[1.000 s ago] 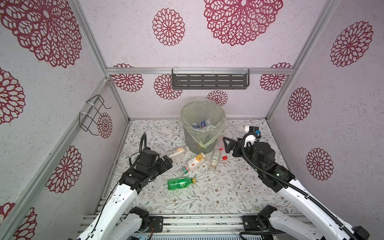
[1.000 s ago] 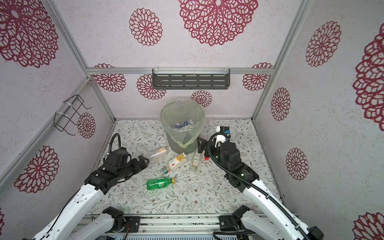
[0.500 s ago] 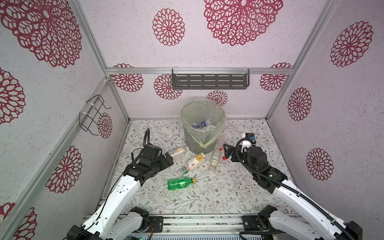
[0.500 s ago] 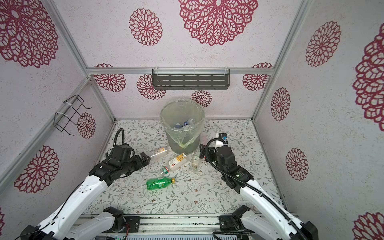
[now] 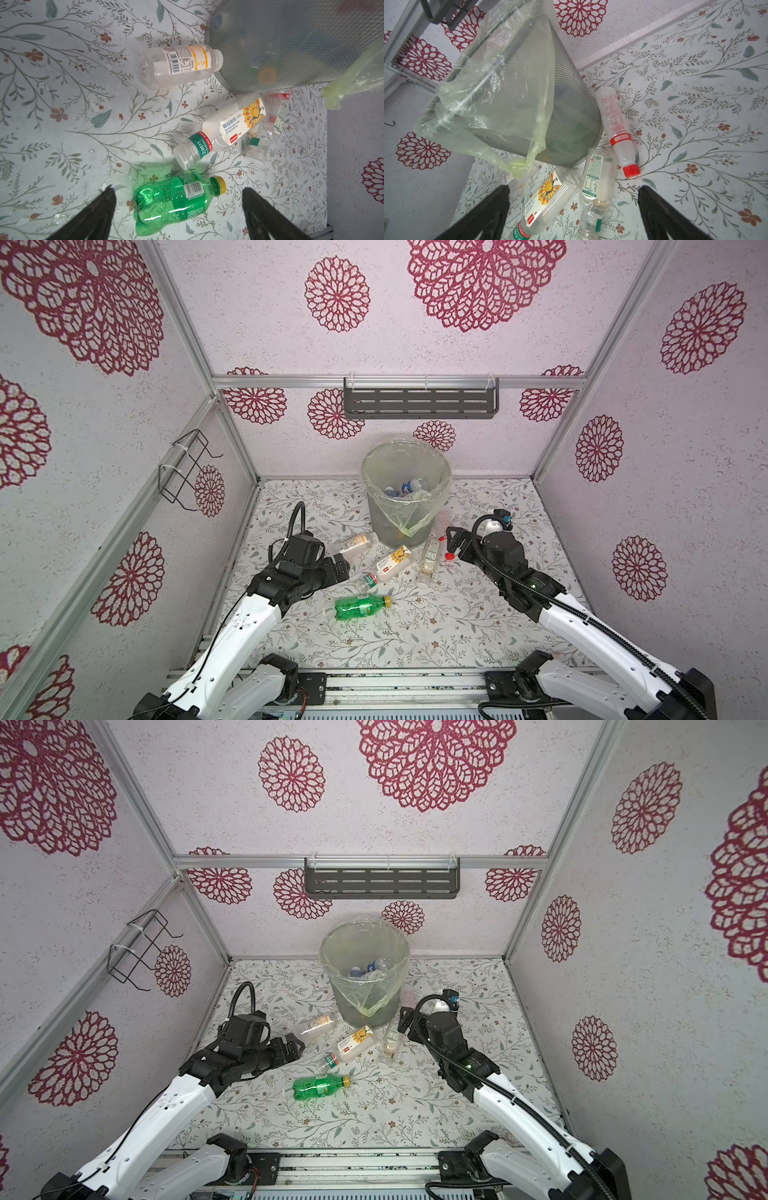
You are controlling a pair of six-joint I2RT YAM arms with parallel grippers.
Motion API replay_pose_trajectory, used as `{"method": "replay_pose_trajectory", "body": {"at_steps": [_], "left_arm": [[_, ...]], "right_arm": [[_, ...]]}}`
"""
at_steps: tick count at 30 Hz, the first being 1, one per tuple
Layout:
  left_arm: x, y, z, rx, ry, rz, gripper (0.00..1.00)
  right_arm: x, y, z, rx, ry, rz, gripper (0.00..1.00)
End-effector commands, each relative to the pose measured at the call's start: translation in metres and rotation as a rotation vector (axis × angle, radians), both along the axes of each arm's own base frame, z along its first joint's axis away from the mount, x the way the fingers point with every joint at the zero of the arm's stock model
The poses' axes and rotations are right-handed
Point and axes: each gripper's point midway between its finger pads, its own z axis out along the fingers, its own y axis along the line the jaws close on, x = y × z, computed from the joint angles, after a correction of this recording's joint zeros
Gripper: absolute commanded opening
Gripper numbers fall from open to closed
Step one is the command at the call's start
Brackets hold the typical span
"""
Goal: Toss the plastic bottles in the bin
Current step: 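Withdraw the right gripper from the bin while the left gripper moves toward the green bottle, then lower the left gripper around the green soda bottle with yellow cap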
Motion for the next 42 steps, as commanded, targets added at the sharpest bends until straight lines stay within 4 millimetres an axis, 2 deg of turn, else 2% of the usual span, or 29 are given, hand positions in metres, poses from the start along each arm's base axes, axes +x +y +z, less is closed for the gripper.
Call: {"method": "replay_pose_trajectory", "body": {"at_steps": [1,10,19,26,34,37,42], "left_arm": [[-0.002,-0.021,-0.001,0.006,-0.037,-0.107,0.97],[-0.013,-0.056,-0.028,0.055,-0.023,-0.283,0.97],[-0.016,-0.086,-0.026,0.07,-0.01,-0.396,0.97],[-0.017,-0.076,-0.049,0.254,0.04,-0.384,0.97],[-0.028,-0.074,-0.044,0.258,0.02,-0.399,0.97],[-0.034,-0.08,-0.045,0.303,-0.002,-0.443,0.97],[-0.042,-0.078,-0.064,0.43,0.037,-0.477,0.97]], "right_arm": [[0.004,0.001,0.001,0.052,0.029,-0.032,0.99],[0.011,0.011,-0.014,-0.01,0.082,0.004,0.99],[0.001,-0.005,-0.023,0.002,0.047,-0.04,0.99],[-0.002,-0.01,-0.016,-0.051,0.014,-0.027,0.99],[-0.004,-0.011,-0.023,-0.025,-0.011,-0.025,0.99],[-0.004,-0.01,-0.023,-0.018,-0.014,-0.023,0.99],[-0.003,-0.01,-0.021,-0.013,-0.019,-0.021,0.99]]}}
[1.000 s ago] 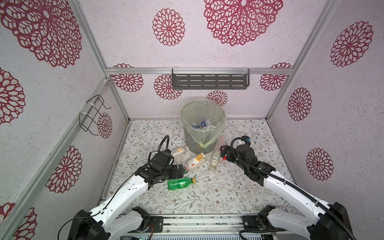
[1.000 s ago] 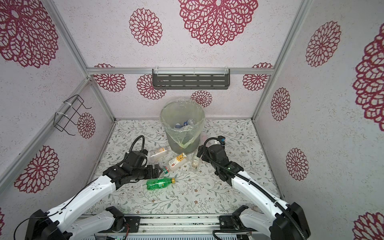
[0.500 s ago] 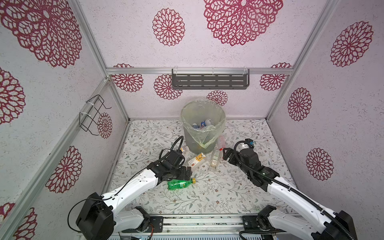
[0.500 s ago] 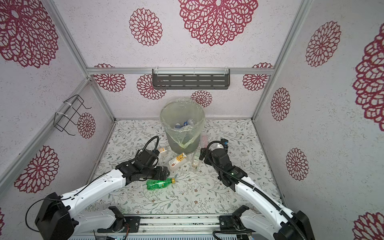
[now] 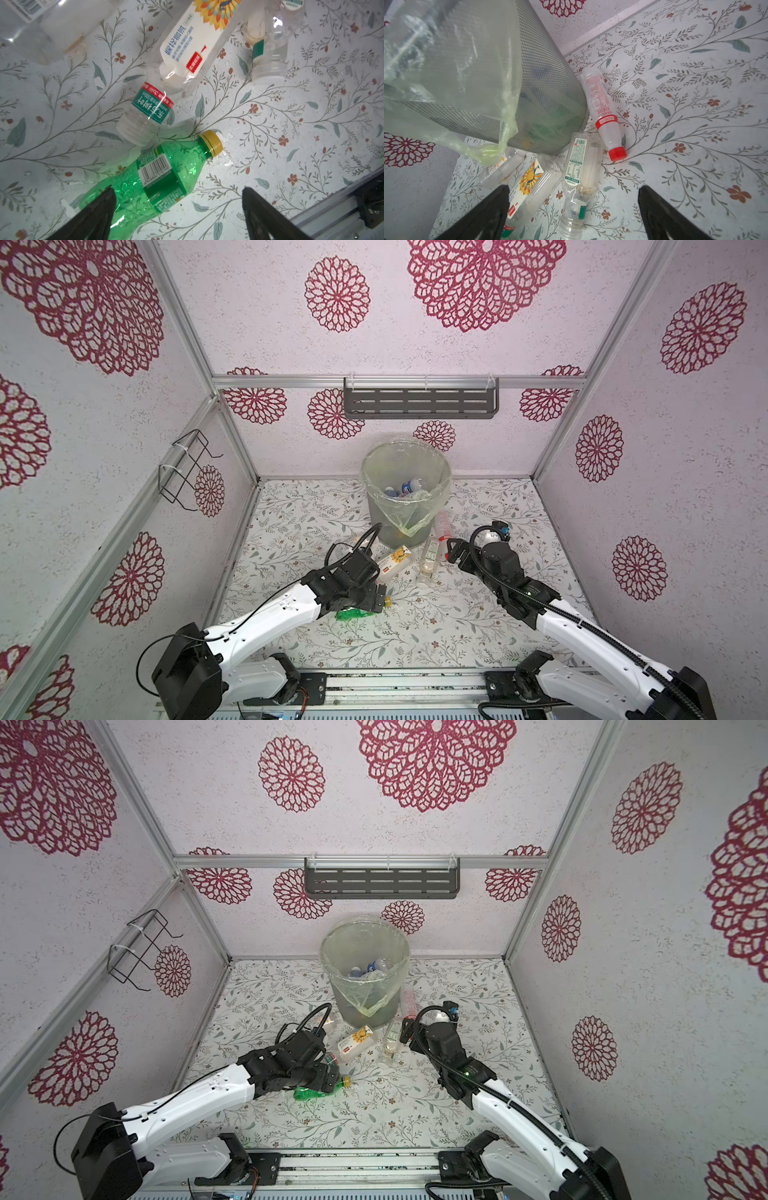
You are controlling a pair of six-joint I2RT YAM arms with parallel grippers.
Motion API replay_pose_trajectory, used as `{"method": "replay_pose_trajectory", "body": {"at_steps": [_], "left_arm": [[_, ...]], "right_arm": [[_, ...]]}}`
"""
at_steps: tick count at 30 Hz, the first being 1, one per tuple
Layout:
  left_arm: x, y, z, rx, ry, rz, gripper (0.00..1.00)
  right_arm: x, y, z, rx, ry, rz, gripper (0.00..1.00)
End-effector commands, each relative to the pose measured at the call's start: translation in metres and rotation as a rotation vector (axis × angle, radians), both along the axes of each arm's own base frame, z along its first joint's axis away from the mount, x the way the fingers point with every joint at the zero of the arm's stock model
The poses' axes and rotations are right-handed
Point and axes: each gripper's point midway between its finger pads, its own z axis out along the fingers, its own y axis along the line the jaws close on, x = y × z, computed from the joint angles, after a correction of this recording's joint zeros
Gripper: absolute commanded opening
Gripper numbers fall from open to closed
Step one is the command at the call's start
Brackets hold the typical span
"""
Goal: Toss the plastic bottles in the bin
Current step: 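Lower the left gripper around the green soda bottle with yellow cap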
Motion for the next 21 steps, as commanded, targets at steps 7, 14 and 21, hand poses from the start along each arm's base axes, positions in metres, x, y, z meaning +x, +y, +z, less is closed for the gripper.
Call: {"method": "replay_pose_trajectory", "body": {"at_steps": [7,14,21], "left_arm": [[0.001,0.015,-0.026,0.209,-0.014,-0.004,0.97],[0.001,0.013,-0.038,0.228,-0.007,-0.016,0.97],[-0.006,0.014,-0.05,0.244,0.022,-0.019,0.97]], "right_arm": [[0.001,-0.006,0.019,0.017,-0.071,-0.021,0.99],[-0.004,-0.015,0.022,0.008,-0.082,-0.04,0.99],[-0.003,-0.016,0.022,0.01,-0.088,-0.049,0.99]]}}
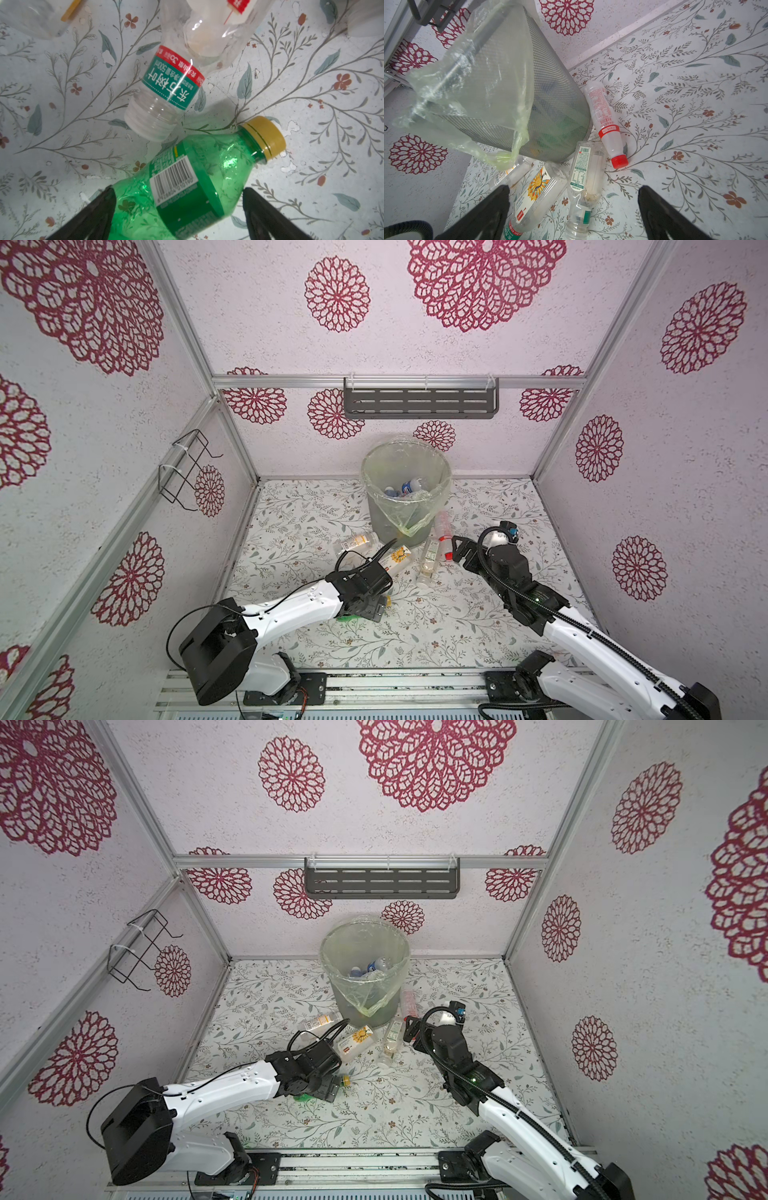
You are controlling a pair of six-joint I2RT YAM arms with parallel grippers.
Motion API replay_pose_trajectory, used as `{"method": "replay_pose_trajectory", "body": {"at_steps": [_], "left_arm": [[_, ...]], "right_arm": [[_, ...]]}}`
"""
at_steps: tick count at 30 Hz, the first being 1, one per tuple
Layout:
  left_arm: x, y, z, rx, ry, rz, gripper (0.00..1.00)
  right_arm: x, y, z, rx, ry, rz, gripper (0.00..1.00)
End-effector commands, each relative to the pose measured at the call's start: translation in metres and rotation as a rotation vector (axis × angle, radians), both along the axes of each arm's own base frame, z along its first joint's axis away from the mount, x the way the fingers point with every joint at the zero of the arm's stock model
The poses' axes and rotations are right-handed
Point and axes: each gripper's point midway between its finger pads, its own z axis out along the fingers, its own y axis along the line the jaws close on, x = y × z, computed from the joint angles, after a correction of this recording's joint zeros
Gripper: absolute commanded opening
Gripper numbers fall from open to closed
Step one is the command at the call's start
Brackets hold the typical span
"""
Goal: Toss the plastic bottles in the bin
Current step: 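Lower the left gripper around the green soda bottle with yellow cap, then close the left gripper on the green soda bottle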
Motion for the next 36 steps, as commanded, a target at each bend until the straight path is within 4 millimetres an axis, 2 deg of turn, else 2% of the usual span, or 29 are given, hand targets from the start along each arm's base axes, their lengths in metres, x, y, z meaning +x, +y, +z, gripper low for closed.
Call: {"method": "replay_pose_trajectory", "body": {"at_steps": [1,17,23,29,36], "left_arm": [[-0.003,-0.001,-0.008,0.008,0.004,-0.007,0.97],[-0.028,-0.022,-0.024,-0.061,0.081,0.005,1.0],[-0.031,-0.029,-0.028,-0.081,0.091,0.016,0.92],[-0.033,-0.035,-0.03,-0.072,0.095,0.007,0.8],[-0.034,-0.042,-0.026,-0.08,0.089,0.0,0.74]], "right_arm": [[0.003,-0.006,0.004,-0.017,-0.029,-0.026,0.99],[0.006,-0.006,0.003,-0.018,-0.026,-0.033,0.99],[0.005,-0.007,0.002,-0.017,-0.023,-0.035,0.99],[0.004,-0.007,0.002,-0.014,-0.022,-0.033,0.99],[0.002,-0.008,-0.002,-0.008,-0.016,-0.036,0.99]]}}
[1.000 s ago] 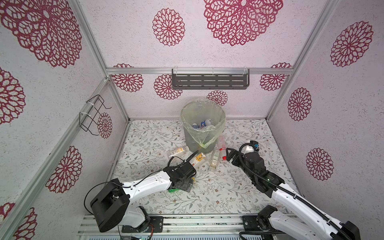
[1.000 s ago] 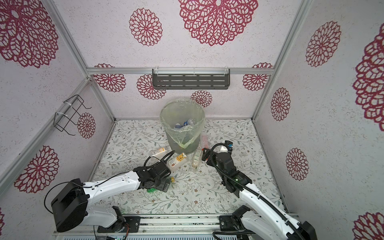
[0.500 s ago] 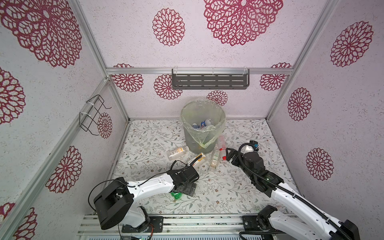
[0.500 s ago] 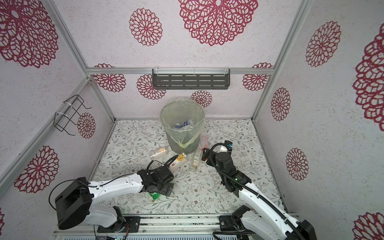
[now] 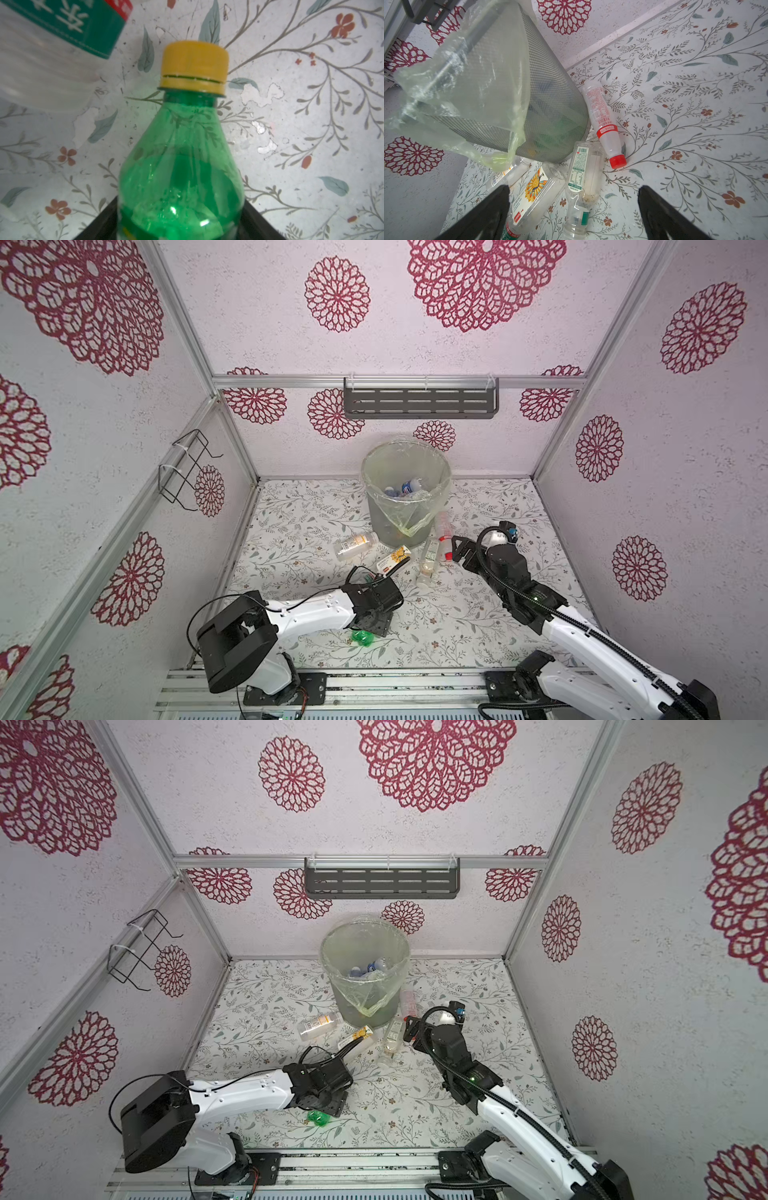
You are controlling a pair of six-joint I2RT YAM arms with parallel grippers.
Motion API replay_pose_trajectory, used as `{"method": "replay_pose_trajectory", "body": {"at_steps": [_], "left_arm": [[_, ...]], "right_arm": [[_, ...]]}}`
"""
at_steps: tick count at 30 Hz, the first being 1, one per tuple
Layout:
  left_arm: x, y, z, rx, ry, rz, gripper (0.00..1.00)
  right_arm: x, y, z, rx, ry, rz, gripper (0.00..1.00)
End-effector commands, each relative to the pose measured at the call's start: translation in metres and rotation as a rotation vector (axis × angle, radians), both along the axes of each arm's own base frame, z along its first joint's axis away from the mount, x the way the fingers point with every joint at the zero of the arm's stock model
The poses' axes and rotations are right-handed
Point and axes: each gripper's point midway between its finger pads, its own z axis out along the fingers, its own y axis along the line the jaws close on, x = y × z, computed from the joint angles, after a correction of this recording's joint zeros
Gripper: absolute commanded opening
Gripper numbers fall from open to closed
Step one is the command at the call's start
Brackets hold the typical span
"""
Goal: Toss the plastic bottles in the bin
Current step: 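Close the left gripper on the green soda bottle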
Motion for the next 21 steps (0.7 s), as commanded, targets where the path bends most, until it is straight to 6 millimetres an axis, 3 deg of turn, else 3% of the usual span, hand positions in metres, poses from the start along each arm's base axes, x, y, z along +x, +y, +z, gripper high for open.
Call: {"method": "replay_pose_trajectory", "body": {"at_steps": [1,15,21], "left_arm": [[0.004,-0.012,0.008,-0.034,-0.017,0.001,0.74],[0.007,-0.016,0.02,-0.07,-0.042,0.034,0.59],[0.01,-0.023,0.031,-0.105,-0.064,0.027,0.58]], "right_arm": [[0.001,-0.007,0.004,0.0,-0.026,-0.031,0.99],[0.005,-0.001,0.01,0.006,-0.024,-0.013,0.99],[0.004,-0.003,0.01,0.004,-0.024,-0.018,0.99]]}}
